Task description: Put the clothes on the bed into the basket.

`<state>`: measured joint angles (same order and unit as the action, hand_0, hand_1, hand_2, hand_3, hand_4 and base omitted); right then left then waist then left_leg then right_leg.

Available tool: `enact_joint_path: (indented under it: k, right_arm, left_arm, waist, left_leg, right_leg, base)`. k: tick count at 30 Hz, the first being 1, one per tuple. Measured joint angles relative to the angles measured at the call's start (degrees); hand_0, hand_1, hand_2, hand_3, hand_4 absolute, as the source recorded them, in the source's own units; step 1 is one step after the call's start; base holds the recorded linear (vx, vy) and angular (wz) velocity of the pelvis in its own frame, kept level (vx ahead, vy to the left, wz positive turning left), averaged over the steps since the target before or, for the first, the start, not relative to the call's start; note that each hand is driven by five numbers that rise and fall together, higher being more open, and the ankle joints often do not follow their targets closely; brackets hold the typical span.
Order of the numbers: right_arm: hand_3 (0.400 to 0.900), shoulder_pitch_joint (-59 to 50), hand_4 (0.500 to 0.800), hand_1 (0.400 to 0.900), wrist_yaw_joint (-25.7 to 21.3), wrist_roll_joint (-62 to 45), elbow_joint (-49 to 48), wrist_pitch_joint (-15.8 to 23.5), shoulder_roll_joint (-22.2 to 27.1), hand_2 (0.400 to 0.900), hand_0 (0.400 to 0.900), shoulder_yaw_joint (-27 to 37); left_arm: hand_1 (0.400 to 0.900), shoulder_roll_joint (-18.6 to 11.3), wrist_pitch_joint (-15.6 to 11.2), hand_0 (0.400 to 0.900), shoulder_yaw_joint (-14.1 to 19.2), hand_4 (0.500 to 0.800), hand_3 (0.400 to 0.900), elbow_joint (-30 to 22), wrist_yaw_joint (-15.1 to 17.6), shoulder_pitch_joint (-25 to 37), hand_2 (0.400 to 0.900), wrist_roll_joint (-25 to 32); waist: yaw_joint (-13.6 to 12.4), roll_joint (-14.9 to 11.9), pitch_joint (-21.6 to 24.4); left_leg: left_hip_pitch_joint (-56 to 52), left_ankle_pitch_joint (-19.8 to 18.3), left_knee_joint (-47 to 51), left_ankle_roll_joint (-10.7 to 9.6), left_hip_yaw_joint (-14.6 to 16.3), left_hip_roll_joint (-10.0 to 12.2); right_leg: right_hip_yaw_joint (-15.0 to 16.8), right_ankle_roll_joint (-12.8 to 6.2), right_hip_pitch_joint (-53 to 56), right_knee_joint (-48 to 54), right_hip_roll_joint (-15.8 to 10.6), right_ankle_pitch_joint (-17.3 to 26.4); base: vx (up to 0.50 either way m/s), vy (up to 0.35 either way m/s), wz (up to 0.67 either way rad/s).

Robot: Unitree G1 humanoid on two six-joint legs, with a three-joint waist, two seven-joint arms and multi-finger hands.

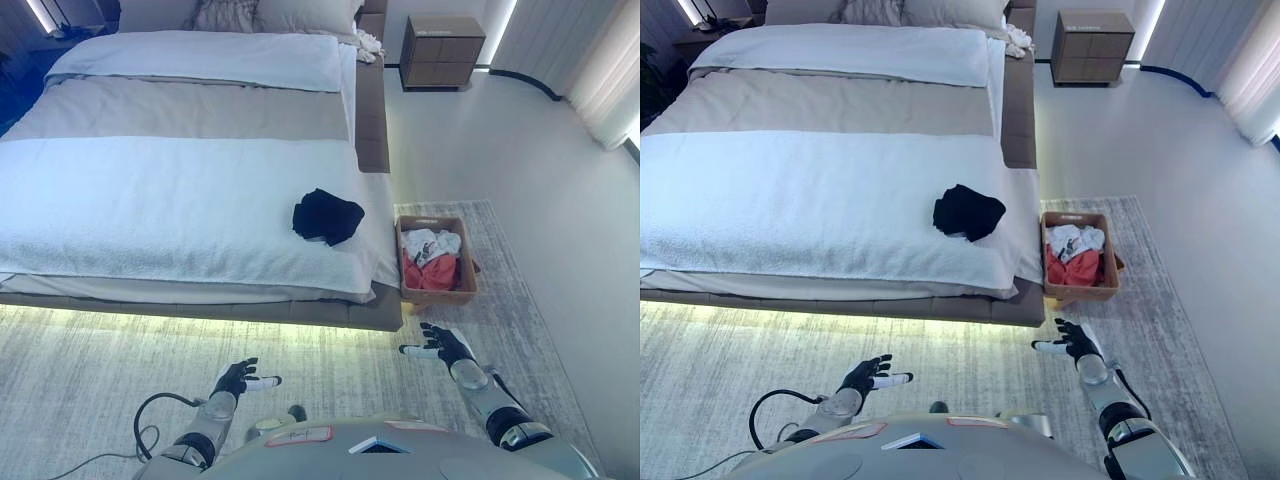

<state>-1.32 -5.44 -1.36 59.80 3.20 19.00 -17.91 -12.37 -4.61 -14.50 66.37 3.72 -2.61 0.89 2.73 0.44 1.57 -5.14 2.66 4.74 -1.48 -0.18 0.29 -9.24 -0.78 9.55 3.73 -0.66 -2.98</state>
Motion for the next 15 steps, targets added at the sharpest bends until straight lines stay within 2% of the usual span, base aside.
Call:
enact_joint_path:
  k: [15]
  right_arm:
    - [0.9,0.0,0.8,0.9,0.5,0.0,-0.1,0.0,0.0,0.9,0.9,0.0]
  left_arm:
    - [0.9,0.0,0.0,0.9,0.0,0.8,0.9,0.0,-0.1,0.0,0.9,0.0]
  waist:
    - [0.0,0.3,0.0]
  left_leg:
    - [-0.2,0.1,0.0,0.0,0.1,0.0]
  right_leg:
    - [0.1,0.0,0.0,0.0,0.0,0.0]
  base:
    - [0.0,-0.011,-0.02]
